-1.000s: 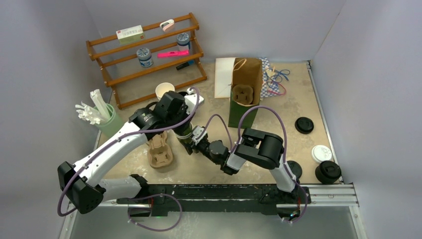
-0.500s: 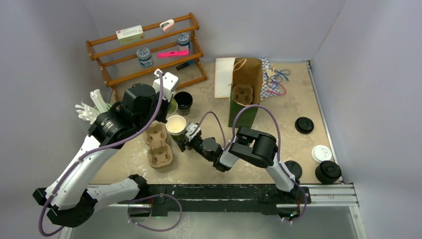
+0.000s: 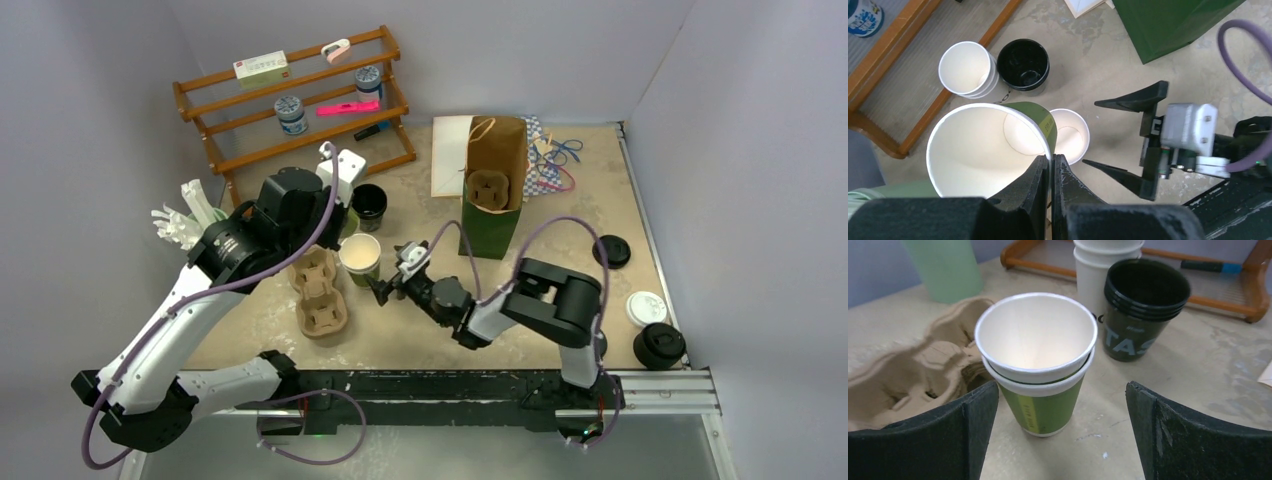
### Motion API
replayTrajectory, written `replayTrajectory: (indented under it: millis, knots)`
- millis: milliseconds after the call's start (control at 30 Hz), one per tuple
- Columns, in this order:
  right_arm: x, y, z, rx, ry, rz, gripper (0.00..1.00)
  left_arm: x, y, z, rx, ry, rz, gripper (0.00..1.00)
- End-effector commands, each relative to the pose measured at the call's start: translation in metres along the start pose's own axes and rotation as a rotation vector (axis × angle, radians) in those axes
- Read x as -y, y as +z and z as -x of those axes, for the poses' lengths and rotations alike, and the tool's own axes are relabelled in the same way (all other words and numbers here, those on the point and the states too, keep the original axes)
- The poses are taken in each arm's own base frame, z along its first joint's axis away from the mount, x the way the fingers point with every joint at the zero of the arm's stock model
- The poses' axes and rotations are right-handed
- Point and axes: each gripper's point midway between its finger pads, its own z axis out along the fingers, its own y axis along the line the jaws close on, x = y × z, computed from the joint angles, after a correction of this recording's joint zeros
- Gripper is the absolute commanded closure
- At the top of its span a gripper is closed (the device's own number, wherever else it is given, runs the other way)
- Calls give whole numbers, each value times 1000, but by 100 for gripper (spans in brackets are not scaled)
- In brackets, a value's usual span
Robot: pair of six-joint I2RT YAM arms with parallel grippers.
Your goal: Pack the takeout coffee
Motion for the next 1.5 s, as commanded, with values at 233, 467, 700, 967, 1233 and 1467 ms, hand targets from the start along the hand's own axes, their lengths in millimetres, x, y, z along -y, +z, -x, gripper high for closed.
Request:
replayTrajectory:
  millis: [233,467,700,967,1233,1467]
  knots:
    - [32,-93,31,-141,170,-106,1,67,29,-21,-34,-90,-238,100]
    - [57,-151,20,-339,329,-276,1,122,39,-24,-29,-54,-316,100]
    - [110,-221,11,-426,402,-573,1,182,56,-60,-126,41,-341,100]
    - [158,-244,2,-465,659,-761,1,212,91,-95,-173,66,-331,100]
    - [223,-262,-9,-602,738,-981,1,225,120,-114,-204,106,-320,100]
    - [306,-310,10,-545,747,-1428,1,236,123,-113,-185,124,-371,62]
